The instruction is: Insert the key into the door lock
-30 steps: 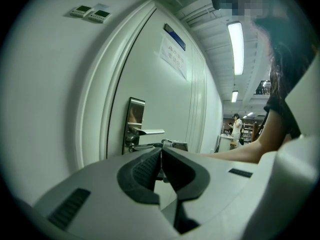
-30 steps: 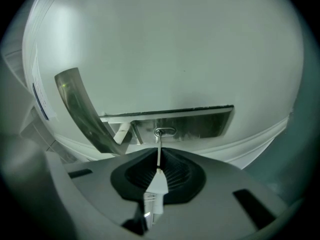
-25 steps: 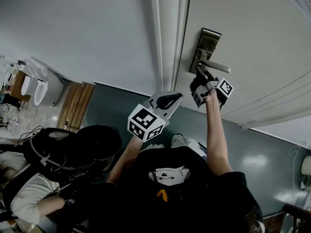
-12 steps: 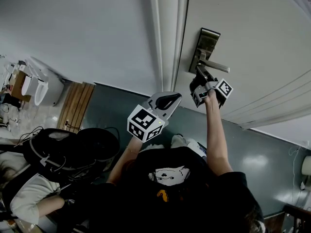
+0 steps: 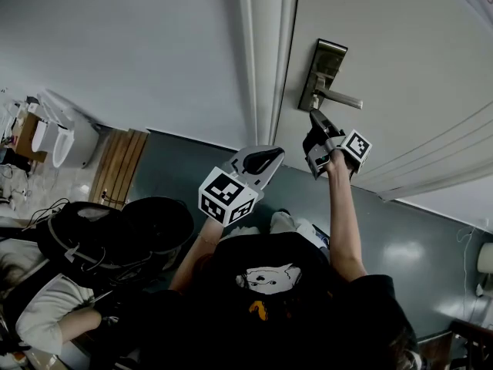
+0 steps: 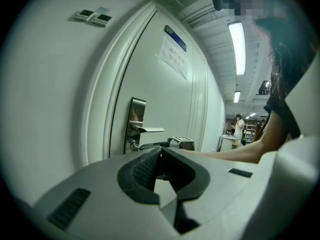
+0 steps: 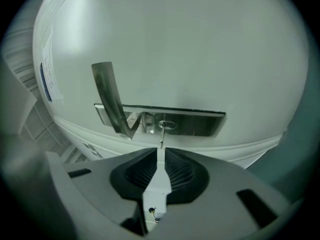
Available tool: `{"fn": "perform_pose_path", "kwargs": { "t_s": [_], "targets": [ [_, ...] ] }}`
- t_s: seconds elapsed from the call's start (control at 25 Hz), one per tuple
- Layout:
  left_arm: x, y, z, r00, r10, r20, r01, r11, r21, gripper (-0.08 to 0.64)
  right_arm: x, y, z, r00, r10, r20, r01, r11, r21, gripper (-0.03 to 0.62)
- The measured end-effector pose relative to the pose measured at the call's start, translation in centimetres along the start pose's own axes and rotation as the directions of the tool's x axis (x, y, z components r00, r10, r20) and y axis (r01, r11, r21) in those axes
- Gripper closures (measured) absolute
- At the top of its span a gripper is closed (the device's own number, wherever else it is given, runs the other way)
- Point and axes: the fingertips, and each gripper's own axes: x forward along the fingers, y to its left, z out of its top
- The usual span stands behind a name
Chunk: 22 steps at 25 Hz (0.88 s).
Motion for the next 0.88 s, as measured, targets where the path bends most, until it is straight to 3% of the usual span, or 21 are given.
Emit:
{"fn": "perform_pose_path", "kwargs": {
  "t_s": [0.24, 0.56, 0.88],
  "targets": [
    [0.2, 0.7, 0.3, 1.000, -0.020, -0.015, 0.019, 0.999, -0.026, 0.547, -0.6, 1.2, -1.8, 0.999, -0.009, -0.037, 0.007, 0.999, -0.035, 0.557],
    [-3.8, -3.6, -2.2, 0.998, -0.066, -0.010, 0.066, 0.997, -0.036, 0.546, -7.3, 3.6, -9.8, 0.994, 0.010, -0.104, -0.023, 0.992, -0.124, 0.557],
    [-6.6, -5.2, -3.9, 0.997, -0.076, -0.013, 0.075, 0.994, -0.077, 0.546, -11.1, 6.5, -14.3, 0.990, 0.005, -0.139, -0.034, 0.977, -0.209, 0.558]
  ]
}}
